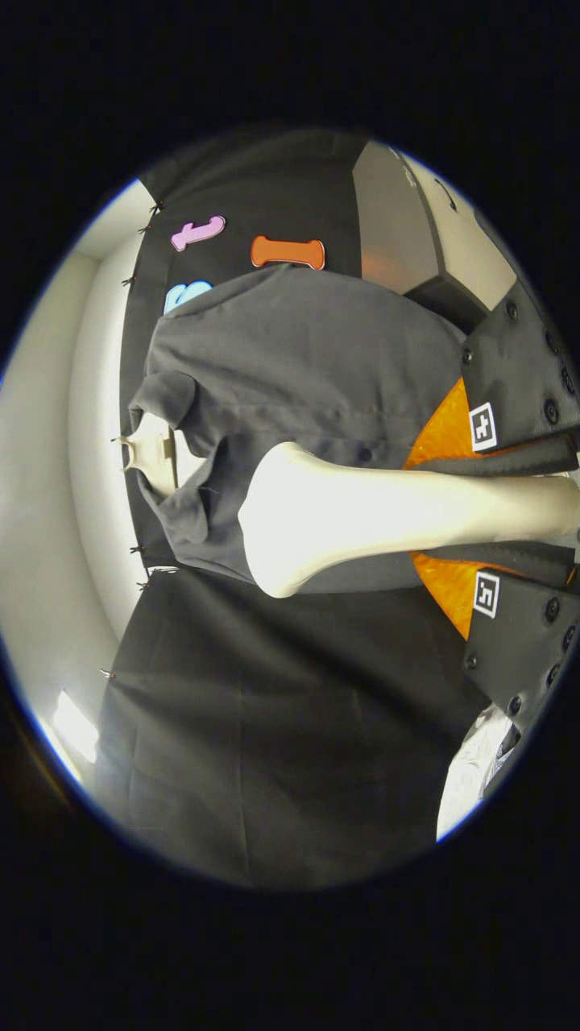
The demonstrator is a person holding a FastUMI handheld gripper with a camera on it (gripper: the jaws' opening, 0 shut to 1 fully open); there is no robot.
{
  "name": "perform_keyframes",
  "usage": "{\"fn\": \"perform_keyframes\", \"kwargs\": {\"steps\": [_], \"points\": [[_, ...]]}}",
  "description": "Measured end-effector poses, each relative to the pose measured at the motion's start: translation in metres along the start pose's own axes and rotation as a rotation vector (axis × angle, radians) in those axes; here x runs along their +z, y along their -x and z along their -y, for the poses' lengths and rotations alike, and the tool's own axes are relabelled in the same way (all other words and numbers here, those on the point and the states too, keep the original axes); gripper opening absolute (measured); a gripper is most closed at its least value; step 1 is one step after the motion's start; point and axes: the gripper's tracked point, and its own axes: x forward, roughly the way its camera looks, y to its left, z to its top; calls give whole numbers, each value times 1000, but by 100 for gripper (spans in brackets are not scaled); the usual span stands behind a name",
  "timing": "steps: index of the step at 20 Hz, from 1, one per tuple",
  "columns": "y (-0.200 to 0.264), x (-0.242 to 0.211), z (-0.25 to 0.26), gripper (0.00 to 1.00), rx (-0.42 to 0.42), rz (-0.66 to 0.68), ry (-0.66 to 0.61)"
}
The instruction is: Iron the clothes twice with a garment steamer, once on the left side and once on the right side.
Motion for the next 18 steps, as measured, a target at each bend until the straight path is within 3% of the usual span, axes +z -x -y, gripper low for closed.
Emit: {"fn": "perform_keyframes", "kwargs": {"steps": [9,18], "points": [[64,65,88,40,-112,100,-25],[120,72,161,40,-264,140,20]]}}
